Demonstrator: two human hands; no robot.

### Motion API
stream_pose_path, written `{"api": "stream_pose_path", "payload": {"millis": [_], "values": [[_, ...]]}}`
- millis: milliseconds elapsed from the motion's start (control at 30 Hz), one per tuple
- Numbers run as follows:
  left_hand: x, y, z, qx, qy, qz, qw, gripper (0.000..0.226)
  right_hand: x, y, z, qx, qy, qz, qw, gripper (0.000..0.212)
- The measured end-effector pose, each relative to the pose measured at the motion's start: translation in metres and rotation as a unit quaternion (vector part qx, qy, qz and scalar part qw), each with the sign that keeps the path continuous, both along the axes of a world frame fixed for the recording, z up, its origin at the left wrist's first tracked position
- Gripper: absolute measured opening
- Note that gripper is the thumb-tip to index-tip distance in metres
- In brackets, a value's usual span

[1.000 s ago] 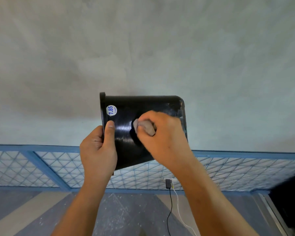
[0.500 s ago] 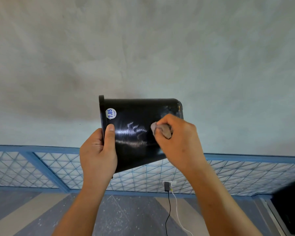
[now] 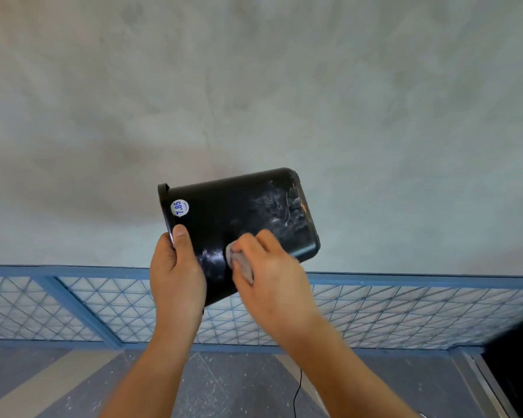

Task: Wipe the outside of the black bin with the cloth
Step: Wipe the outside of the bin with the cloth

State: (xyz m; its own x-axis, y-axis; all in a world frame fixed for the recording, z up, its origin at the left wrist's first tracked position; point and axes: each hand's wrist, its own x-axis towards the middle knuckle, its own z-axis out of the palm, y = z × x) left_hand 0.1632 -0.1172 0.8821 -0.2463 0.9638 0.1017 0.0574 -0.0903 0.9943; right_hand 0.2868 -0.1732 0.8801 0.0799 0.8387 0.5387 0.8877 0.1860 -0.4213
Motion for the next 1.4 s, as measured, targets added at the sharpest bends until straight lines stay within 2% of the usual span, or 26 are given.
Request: {"api": "stream_pose_path", "payload": {"millis": [33,100,200,367,500,567,767,900,967,1100,1167,1267,1333,1400], "values": [[-0.003,0.002,-0.001,-0.003,-0.003,0.003,1.0,0.04,0.0,-0.005,-0.003,-0.012,-0.006,0.001,1.0,0.019],[-0.007,0.003,-0.003,-0.009,-0.004,0.004,1.0,0.043,0.014,-0.007,-0.004,-0.02,0.038,-0.033,0.999,0.017],[-0.004,-0.002,-0.006,-0.017,-0.014,0.003,1.0,0.043,0.032,0.003,0.003,0.021,0.072,-0.103,0.992,0.015],[-0.005,-0.002,-0.006,0.002,-0.03,0.011,0.999,0.041,-0.003,0.0,-0.003,0.021,0.014,-0.03,0.999,0.013],[-0.01,-0.001,-0.004,0.022,-0.024,0.006,0.999,0.038,0.027,-0.003,-0.007,0.041,0.091,-0.079,0.992,0.013],[-0.007,-0.001,-0.006,0.028,-0.023,0.005,0.999,0.035,0.032,0.004,-0.002,0.06,0.102,-0.111,0.987,0.01],[-0.002,0.005,-0.006,0.038,-0.055,0.005,0.998,0.035,-0.008,-0.004,-0.022,0.045,0.025,-0.012,0.999,0.013],[-0.003,0.009,-0.007,0.029,-0.057,0.004,0.998,0.036,0.028,0.004,-0.02,0.083,0.104,-0.081,0.988,0.017],[0.002,0.008,-0.008,0.027,-0.045,0.003,0.999,0.036,0.027,0.011,-0.013,0.093,0.093,-0.1,0.986,0.022],[0.004,0.01,-0.01,0.037,-0.039,-0.003,0.999,0.036,0.004,0.008,-0.019,0.074,0.039,-0.037,0.996,0.018],[0.001,0.013,-0.01,0.037,-0.035,-0.006,0.999,0.037,0.017,0.005,-0.024,0.081,0.071,-0.052,0.993,0.016],[-0.001,0.014,-0.01,0.028,-0.038,-0.014,0.999,0.038,0.044,0.011,-0.022,0.108,0.127,-0.127,0.978,0.014],[0.001,0.014,-0.011,0.024,-0.038,-0.017,0.999,0.038,0.042,0.017,-0.016,0.122,0.121,-0.13,0.976,0.012],[0.001,0.015,-0.01,0.023,-0.039,-0.015,0.999,0.039,0.024,0.018,-0.014,0.117,0.095,-0.089,0.985,0.011]]}}
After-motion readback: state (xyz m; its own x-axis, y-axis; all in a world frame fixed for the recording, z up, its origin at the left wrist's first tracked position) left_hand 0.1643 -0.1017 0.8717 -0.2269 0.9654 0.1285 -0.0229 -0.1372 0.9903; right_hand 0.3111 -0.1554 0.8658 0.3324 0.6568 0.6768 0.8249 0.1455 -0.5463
